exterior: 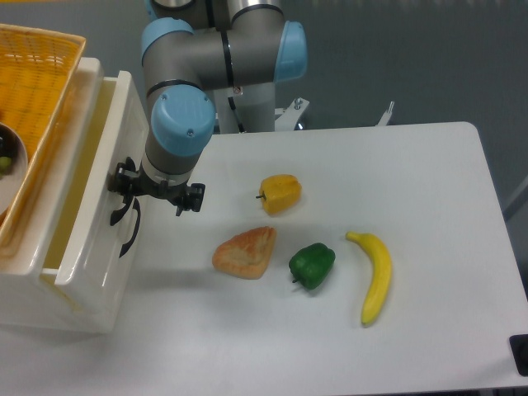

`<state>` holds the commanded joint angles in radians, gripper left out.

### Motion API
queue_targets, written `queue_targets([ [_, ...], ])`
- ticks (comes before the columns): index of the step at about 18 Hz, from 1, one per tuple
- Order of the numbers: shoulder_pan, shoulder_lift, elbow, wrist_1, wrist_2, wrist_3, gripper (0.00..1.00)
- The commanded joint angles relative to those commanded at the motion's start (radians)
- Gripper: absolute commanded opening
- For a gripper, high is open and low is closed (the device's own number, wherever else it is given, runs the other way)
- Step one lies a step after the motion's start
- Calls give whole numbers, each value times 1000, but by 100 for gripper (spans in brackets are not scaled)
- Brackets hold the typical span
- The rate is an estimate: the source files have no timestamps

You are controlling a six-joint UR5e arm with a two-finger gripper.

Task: Slide open the top white drawer
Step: 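Pull the handle outward from the cabinet, sliding the upper drawer open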

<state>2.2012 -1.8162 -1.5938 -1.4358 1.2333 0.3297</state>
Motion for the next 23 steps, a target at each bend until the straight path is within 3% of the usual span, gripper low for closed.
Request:
queue_targets([
  [23,37,6,0,-8,63,94,100],
])
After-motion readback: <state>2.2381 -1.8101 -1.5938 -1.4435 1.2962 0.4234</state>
